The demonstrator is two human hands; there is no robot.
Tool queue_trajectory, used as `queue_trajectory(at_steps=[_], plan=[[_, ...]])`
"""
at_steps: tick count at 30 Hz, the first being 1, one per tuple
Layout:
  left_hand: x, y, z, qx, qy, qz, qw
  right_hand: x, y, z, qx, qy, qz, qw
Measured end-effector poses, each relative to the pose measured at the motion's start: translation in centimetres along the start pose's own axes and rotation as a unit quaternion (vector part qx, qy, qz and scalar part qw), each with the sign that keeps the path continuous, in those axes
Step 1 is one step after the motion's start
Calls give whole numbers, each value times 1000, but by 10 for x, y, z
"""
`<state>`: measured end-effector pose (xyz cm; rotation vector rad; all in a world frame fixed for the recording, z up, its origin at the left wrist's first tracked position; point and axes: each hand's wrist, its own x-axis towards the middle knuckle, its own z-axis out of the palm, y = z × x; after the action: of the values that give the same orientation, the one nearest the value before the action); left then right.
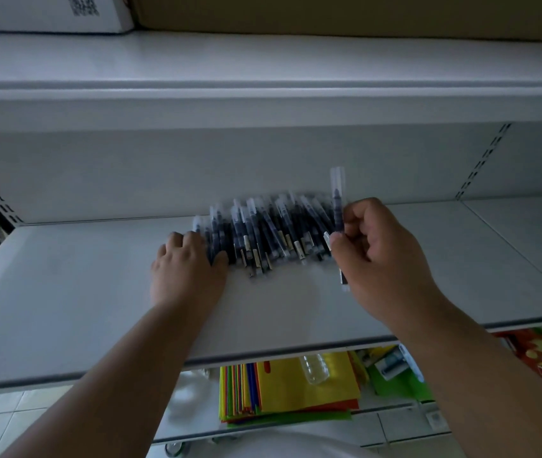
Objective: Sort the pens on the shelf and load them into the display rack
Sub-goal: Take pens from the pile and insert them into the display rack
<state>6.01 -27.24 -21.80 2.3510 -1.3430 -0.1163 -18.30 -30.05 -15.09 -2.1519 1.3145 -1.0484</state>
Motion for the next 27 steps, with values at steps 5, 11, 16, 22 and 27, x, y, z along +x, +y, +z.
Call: queue_trajectory(at_steps=[5,11,16,22,27], plan=[[4,-3,1,22,-23,-40,999,1,-3,5,-7,-6,-9,1000],[7,-4,2,27,-42,-35,998,2,-7,11,-1,-13,-10,1000],[9,-3,4,47,-38,-20,998,-1,-10,17,-3,-21,-10,1000],[12,-8,-2,118,-41,12,992,-6,-11,19,-7,-23,-2,1000],[11,-11,-8,153,-54,29,986,-11,-9,17,9,-17,11,1000]])
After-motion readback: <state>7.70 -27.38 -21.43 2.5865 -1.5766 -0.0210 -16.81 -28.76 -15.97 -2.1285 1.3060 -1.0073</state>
